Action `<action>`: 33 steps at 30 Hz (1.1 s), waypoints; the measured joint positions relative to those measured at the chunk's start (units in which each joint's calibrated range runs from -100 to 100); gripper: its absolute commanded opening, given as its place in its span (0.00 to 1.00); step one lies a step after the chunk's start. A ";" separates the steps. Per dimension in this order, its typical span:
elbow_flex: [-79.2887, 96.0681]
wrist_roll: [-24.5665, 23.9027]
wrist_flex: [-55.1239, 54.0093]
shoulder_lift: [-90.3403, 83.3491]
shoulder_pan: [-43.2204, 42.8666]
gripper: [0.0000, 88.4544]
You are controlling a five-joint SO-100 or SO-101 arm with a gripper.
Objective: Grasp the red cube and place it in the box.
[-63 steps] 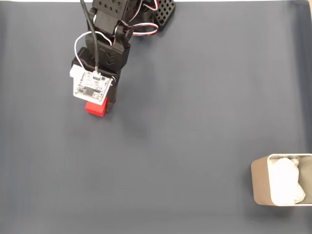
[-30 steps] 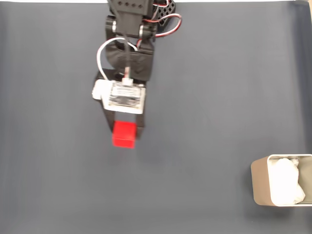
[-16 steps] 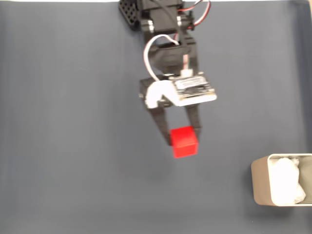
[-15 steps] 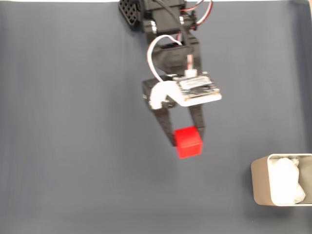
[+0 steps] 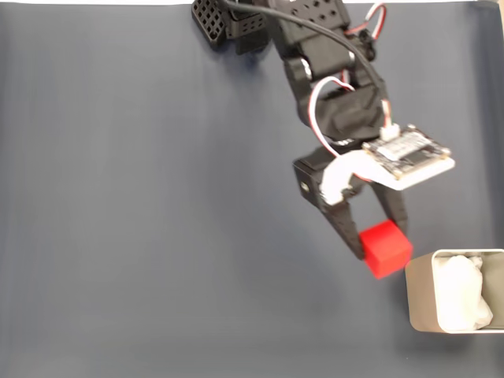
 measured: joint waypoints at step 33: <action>-27.40 -0.44 0.56 25.36 -7.42 0.00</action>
